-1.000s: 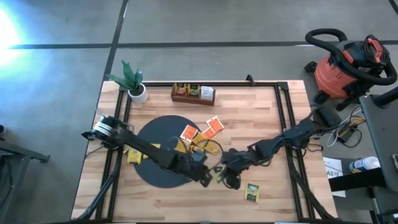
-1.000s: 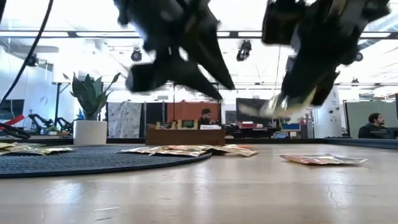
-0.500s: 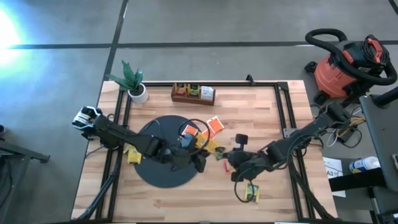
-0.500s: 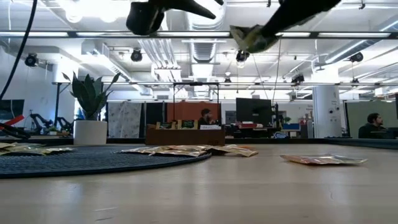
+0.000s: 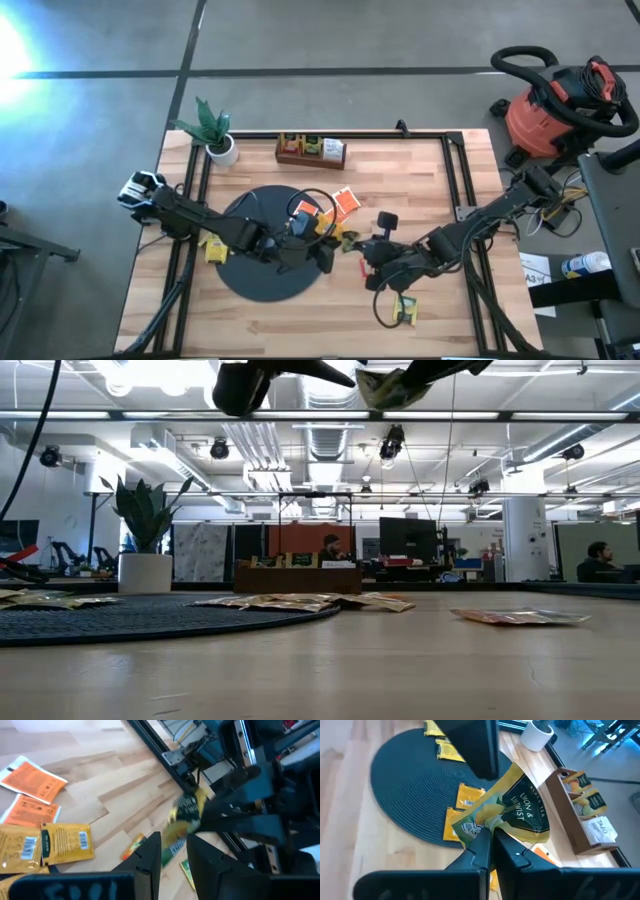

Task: Pick & Place Tea
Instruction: Put the yellow tea bag into the middle section of the wooden organizer

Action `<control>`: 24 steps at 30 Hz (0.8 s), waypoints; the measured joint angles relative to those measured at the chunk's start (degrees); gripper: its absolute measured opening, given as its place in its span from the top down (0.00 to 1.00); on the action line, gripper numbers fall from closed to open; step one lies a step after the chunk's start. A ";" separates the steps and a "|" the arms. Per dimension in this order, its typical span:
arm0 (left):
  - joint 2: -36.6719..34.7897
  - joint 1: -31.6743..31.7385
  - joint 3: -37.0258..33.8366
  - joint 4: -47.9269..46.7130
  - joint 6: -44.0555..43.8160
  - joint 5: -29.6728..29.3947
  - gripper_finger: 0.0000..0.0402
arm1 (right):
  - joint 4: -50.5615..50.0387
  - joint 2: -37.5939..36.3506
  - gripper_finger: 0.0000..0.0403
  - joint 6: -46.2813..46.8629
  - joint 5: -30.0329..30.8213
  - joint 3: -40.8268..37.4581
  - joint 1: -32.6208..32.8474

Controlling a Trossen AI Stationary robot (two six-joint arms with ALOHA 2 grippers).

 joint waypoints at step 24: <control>2.63 1.19 0.00 -1.55 -2.30 -3.72 0.78 | -0.06 0.00 0.97 5.98 -1.13 0.07 0.35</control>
